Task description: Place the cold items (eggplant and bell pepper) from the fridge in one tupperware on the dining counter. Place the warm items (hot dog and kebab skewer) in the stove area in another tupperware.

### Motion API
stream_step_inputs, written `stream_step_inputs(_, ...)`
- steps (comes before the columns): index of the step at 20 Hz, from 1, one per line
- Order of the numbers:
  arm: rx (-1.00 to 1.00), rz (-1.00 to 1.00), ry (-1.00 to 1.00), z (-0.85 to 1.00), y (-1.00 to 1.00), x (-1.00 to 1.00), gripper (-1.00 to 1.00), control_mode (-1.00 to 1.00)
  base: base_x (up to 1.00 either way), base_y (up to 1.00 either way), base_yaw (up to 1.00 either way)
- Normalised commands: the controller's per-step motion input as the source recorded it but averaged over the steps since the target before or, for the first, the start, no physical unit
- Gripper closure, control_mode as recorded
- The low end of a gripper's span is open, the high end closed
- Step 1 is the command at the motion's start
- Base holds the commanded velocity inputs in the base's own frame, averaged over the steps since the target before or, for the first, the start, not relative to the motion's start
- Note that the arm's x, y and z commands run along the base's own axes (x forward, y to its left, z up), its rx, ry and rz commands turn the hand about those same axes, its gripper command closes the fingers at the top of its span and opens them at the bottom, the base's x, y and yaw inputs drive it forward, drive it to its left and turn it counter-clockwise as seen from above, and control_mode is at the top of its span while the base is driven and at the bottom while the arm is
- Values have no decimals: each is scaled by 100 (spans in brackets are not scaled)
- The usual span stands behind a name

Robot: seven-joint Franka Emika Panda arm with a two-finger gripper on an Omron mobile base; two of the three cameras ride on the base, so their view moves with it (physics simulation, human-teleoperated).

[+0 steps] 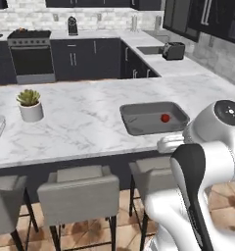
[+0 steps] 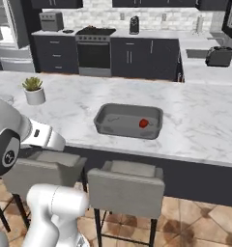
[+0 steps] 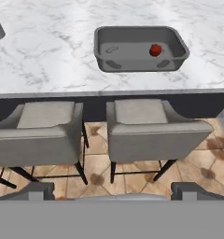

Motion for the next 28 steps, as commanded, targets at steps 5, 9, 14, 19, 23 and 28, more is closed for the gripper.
stream_step_inputs(5, 0, 0, 0, 0, 0, 0, -100, 100, -21, 100, 16)
stream_step_inputs(9, 0, 0, 0, 0, 0, 0, -100, 100, -6, 100, 11)
stream_step_inputs(14, 0, 0, 0, 0, 0, 0, -100, 100, 0, 100, 5)
stream_step_inputs(19, 0, 0, 0, 0, 0, 0, -100, 100, 0, 100, 0)
stream_step_inputs(23, 0, 0, 0, 0, 0, 0, -100, 100, 0, 100, 0)
stream_step_inputs(28, 0, 0, 0, 0, 0, 0, -100, 100, 0, 100, 0)
